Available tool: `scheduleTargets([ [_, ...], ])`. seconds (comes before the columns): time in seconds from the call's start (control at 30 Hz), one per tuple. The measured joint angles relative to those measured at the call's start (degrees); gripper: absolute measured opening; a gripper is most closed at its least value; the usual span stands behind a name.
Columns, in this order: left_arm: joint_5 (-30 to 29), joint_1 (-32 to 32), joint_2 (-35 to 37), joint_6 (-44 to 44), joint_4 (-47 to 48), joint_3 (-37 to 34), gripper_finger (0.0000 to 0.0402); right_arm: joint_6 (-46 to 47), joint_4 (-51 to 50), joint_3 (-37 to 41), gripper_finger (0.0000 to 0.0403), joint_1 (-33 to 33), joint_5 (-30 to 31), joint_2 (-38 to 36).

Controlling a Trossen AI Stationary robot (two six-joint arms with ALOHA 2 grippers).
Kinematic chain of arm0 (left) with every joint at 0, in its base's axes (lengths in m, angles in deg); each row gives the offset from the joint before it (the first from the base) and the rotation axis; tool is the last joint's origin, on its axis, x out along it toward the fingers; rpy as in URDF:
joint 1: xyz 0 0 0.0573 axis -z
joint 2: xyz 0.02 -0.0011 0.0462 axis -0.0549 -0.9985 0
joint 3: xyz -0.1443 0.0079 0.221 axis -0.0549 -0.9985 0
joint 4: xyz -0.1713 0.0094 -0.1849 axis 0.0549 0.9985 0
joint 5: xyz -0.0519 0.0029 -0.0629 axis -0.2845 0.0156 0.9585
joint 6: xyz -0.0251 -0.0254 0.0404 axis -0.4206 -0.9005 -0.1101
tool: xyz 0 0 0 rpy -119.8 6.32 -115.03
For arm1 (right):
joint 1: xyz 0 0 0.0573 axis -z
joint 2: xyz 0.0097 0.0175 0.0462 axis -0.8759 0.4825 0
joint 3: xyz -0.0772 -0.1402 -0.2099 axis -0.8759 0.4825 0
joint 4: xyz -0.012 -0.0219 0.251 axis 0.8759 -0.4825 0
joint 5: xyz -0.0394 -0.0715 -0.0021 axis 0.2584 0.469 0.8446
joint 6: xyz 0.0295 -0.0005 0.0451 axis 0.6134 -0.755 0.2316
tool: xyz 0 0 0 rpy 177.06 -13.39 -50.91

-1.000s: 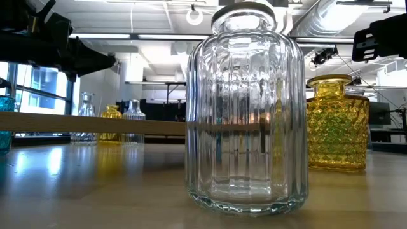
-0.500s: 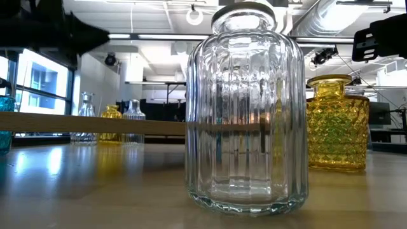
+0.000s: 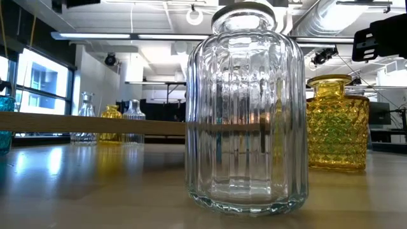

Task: Sort vases onto shelf
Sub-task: Put the transparent vase on the shelf

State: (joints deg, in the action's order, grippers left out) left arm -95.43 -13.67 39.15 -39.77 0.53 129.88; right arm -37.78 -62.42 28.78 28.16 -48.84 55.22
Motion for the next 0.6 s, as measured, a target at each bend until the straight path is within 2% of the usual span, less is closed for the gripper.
scheduleTargets([
  [0.3, -2.3, 0.0, -15.4, 2.8, 12.8, 16.6, 0.0102, 0.0, 0.0, 0.0, 0.0, 0.0, 0.0, 0.0],
  [0.6, -1.0, 0.0, -25.8, 3.0, 15.8, 20.9, 0.0102, 0.0, 0.0, 0.0, 0.0, 0.0, 0.0, 0.0],
])
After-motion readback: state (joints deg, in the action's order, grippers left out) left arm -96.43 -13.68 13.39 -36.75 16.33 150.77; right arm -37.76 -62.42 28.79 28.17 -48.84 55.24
